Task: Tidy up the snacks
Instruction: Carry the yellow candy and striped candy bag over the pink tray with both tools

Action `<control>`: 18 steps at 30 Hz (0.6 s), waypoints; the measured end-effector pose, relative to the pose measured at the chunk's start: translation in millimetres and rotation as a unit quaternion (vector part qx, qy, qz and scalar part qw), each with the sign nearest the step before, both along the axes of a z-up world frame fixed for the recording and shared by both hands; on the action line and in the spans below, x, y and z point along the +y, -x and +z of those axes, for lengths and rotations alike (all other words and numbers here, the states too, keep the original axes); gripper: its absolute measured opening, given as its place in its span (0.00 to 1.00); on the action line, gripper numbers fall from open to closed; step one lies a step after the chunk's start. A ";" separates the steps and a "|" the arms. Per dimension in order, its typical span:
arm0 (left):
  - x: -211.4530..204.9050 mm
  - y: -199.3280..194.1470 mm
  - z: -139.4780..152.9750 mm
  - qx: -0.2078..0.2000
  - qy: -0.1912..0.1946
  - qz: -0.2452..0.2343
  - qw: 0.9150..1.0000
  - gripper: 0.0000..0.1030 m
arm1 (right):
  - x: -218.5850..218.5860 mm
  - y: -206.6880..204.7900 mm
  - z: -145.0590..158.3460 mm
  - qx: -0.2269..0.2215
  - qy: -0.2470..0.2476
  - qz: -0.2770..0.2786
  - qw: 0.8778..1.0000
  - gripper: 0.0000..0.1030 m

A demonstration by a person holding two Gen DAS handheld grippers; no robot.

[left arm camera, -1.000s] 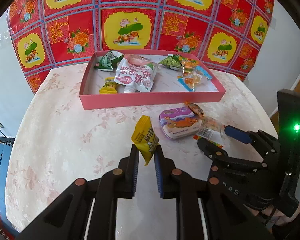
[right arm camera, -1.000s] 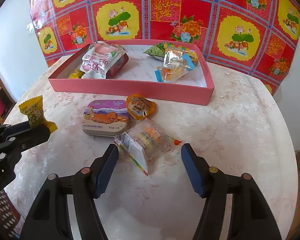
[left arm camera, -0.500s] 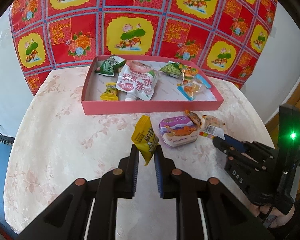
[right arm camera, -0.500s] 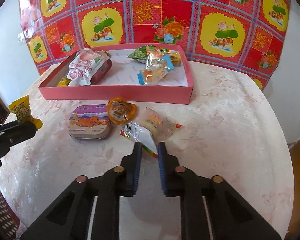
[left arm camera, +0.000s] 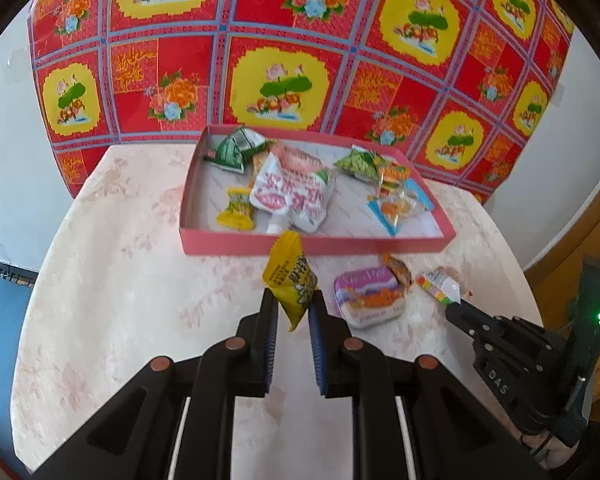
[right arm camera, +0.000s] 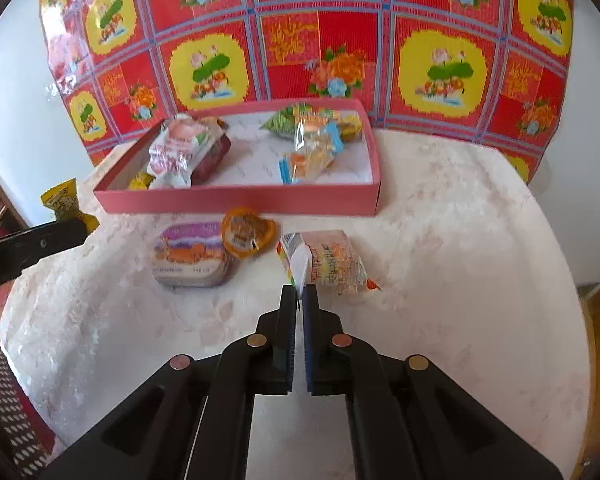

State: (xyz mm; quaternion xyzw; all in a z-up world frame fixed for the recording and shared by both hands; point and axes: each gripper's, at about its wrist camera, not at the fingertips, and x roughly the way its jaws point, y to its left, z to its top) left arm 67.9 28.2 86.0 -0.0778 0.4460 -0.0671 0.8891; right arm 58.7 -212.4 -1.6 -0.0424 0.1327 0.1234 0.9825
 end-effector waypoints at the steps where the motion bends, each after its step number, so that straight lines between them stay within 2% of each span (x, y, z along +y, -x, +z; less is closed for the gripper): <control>1: 1.5 -2.5 1.0 -0.002 0.002 0.001 1.000 0.15 | -0.6 0.5 2.6 -0.003 -0.002 0.001 1.000 0.04; 18: 15.8 -37.8 9.1 -0.009 0.001 0.021 1.000 0.15 | -3.9 -2.3 25.8 -0.018 -0.023 0.025 0.999 0.03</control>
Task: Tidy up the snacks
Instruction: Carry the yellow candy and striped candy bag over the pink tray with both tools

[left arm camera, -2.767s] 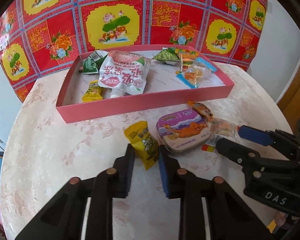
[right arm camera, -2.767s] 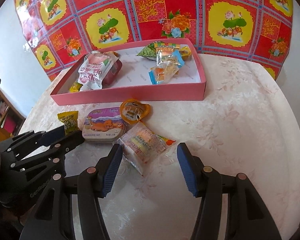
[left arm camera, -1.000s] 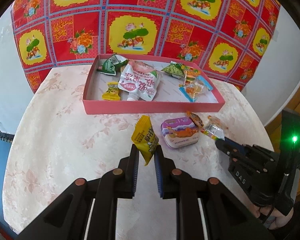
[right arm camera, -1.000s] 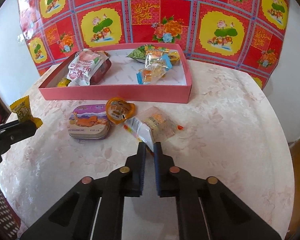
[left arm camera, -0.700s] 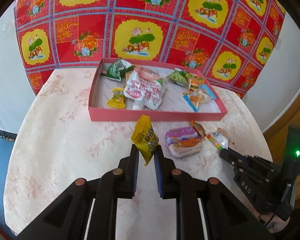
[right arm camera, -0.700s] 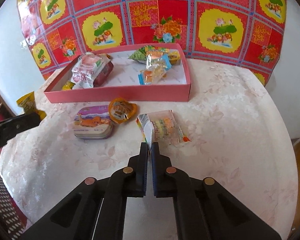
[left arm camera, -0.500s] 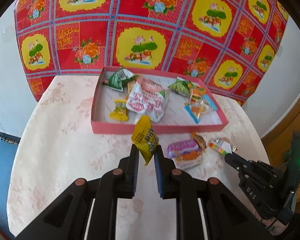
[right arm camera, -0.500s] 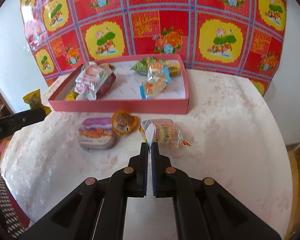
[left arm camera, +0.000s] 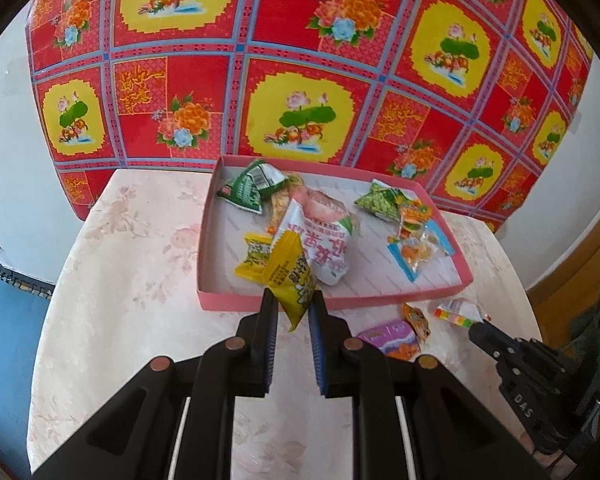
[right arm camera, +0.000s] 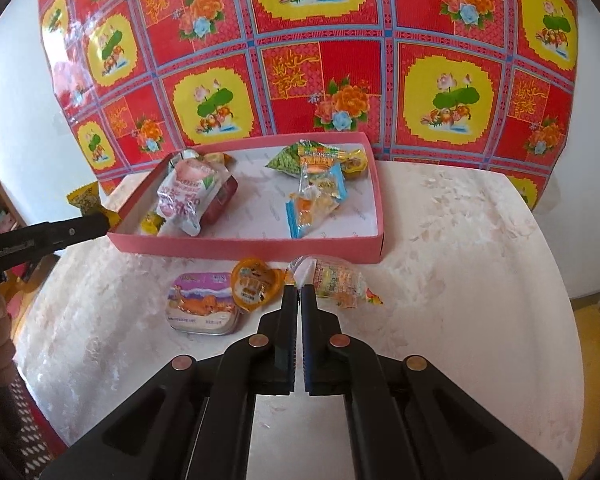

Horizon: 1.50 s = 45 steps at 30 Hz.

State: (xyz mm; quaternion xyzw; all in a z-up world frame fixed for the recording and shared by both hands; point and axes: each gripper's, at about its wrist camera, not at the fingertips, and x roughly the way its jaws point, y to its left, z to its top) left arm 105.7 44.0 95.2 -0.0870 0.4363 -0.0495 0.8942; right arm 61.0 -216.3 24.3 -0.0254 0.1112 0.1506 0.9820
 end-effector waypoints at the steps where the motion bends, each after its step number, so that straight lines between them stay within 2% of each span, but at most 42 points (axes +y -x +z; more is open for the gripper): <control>1: 1.4 -1.6 -0.2 0.001 0.001 0.002 1.000 0.15 | 0.1 1.4 1.7 -0.002 0.001 0.003 1.000 0.03; 7: 5.2 -14.5 -2.0 0.006 0.005 0.006 1.000 0.15 | -2.2 4.7 13.3 -0.015 -0.006 0.006 1.000 0.03; 20: 4.5 -52.0 -6.0 0.010 -0.004 0.007 1.000 0.15 | -5.6 -14.8 35.3 -0.023 -0.014 0.000 1.000 0.02; 26: 3.9 -64.0 -13.4 0.015 -0.008 0.009 1.000 0.15 | -9.0 -21.8 31.2 -0.011 -0.017 0.005 1.000 0.02; 31: 6.3 -71.7 -18.8 0.023 -0.006 0.014 1.000 0.15 | -9.9 -23.7 20.1 0.018 -0.034 0.029 0.999 0.02; 33: 7.0 -71.8 -18.3 0.022 -0.005 0.015 1.000 0.15 | -7.5 -24.3 16.8 0.025 -0.034 0.035 0.999 0.09; 35: 7.0 -70.8 -17.3 0.020 -0.006 0.016 1.000 0.15 | -4.8 -25.3 13.8 0.027 -0.034 0.036 0.998 0.25; 38: 7.5 -68.4 -16.3 0.018 -0.003 0.017 1.000 0.15 | -1.5 -28.9 11.5 0.030 -0.033 0.032 0.998 0.37; 42: 7.7 -64.0 -15.4 0.018 0.002 0.017 1.000 0.15 | 3.8 -37.3 5.9 0.041 -0.022 0.020 0.999 0.49; 45: 8.1 -61.4 -15.0 0.019 0.008 0.018 1.000 0.15 | 7.3 -45.6 -0.3 0.053 -0.015 0.013 0.998 0.49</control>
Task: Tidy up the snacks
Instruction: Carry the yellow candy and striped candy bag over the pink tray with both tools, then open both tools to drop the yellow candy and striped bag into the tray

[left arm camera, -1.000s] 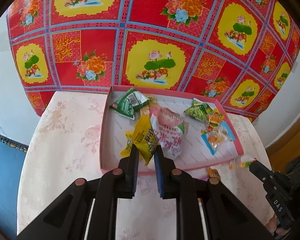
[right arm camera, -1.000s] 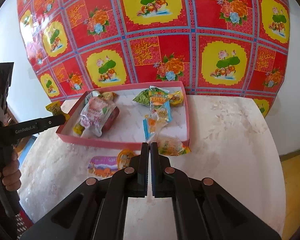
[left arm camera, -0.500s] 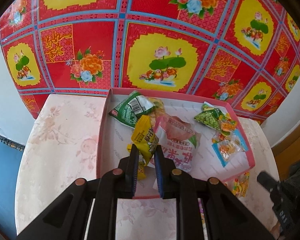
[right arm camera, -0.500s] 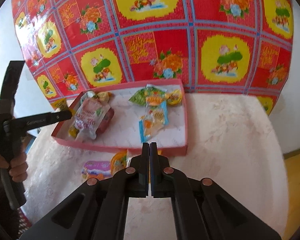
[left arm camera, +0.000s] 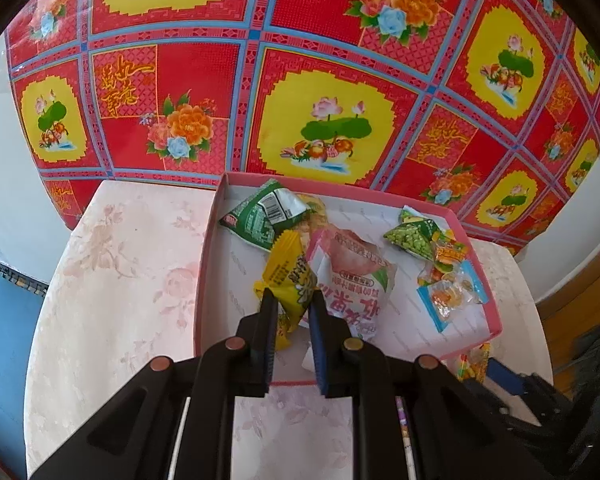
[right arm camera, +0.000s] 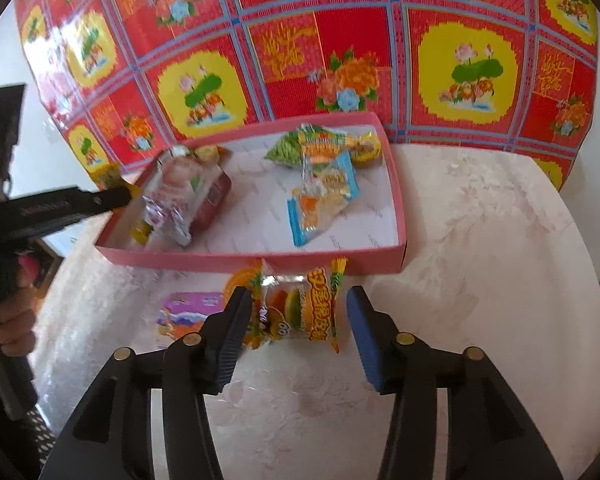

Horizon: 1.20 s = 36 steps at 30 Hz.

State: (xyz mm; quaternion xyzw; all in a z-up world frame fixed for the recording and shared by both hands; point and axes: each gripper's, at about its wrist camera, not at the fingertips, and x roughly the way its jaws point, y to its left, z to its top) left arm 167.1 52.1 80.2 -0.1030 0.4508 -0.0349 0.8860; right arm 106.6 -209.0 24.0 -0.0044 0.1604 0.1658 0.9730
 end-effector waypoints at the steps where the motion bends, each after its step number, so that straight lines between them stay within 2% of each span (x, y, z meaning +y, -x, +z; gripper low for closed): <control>1: -0.1 0.9 0.2 -0.001 0.000 0.000 1.000 0.15 | 0.3 -2.2 -1.7 0.003 -0.002 0.003 1.000 0.49; 4: 0.3 2.4 1.7 -0.003 -0.001 0.001 1.000 0.15 | -1.8 -4.7 -2.3 0.006 -0.014 0.007 1.000 0.49; 6: 1.2 2.6 2.6 -0.005 0.001 0.002 1.000 0.15 | -2.1 -3.7 -2.0 0.003 -0.012 0.002 1.000 0.43; 11: 2.2 2.1 0.7 -0.006 0.006 0.005 1.000 0.15 | -5.5 2.3 -3.2 -0.009 -0.012 0.003 1.000 0.37; 21: 0.1 -8.5 -10.5 0.004 -0.002 0.003 1.000 0.15 | -12.5 17.1 19.2 -0.048 -0.010 0.013 0.999 0.36; 36: 1.3 -35.3 -17.0 -0.001 -0.019 0.003 1.000 0.16 | -11.1 -17.5 37.4 -0.056 -0.014 0.013 0.998 0.36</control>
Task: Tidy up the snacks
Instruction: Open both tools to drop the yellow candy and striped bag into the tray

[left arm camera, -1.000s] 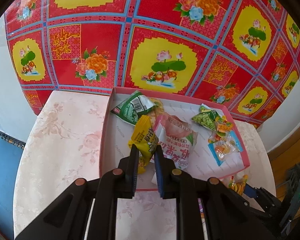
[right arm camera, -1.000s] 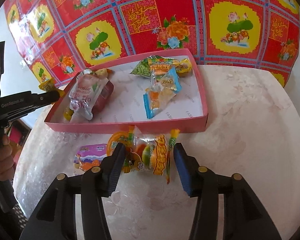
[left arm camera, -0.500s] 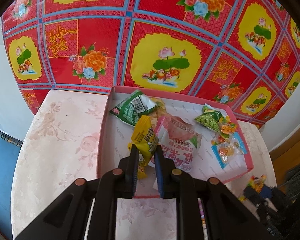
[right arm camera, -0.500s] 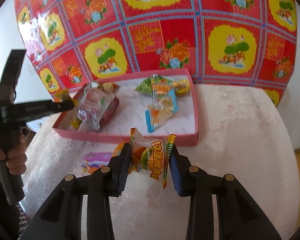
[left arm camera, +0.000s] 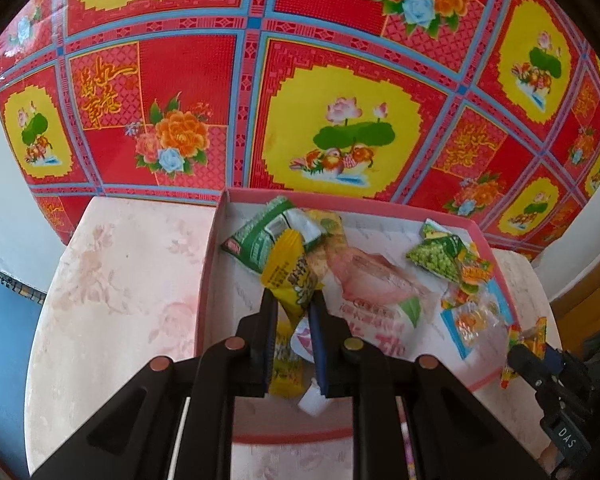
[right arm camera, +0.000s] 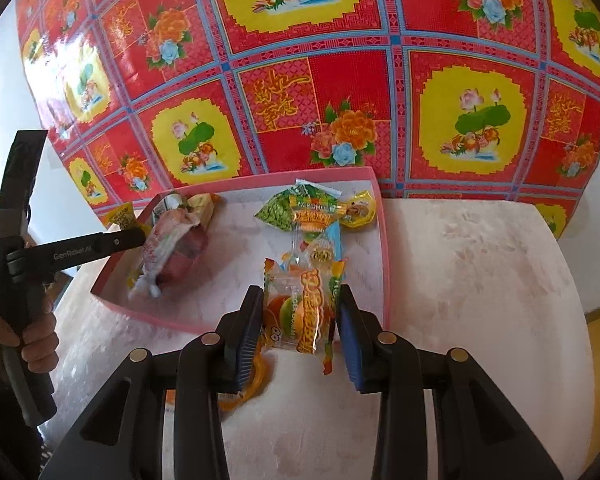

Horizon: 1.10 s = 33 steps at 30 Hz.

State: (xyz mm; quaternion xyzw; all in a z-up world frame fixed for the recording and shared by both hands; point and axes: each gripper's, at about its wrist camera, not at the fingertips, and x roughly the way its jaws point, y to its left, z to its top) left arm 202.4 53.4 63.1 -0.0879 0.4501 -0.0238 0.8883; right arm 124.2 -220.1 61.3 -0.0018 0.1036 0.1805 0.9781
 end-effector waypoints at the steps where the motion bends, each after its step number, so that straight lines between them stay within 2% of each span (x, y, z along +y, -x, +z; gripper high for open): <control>1: 0.2 -2.5 -0.3 0.000 0.001 0.000 1.000 0.16 | 0.5 -2.0 0.8 0.000 0.000 0.001 1.000 0.35; 16: -8.5 -16.9 -15.3 0.014 0.007 0.000 1.000 0.16 | 8.9 -20.1 1.8 0.003 0.001 0.005 1.000 0.35; 17: -9.4 -16.8 -14.9 0.014 0.006 -0.001 1.000 0.17 | 8.6 -20.5 1.6 0.004 0.001 0.004 1.000 0.35; 19: -12.0 -16.7 -14.3 0.013 0.006 -0.002 1.000 0.26 | 8.4 -22.2 1.1 0.007 0.000 0.003 1.000 0.36; 23: -11.4 -11.8 -9.1 0.011 0.004 0.000 1.000 0.30 | 8.3 -22.1 0.7 0.009 -0.001 0.001 1.000 0.38; 28: -9.9 -3.9 -1.5 0.006 0.002 0.000 1.000 0.41 | 7.8 -18.5 2.4 0.002 0.002 -0.007 1.000 0.41; 33: -5.7 4.6 6.8 0.003 0.004 -0.001 1.000 0.44 | 4.2 -12.4 4.8 -0.005 -0.006 -0.002 1.000 0.48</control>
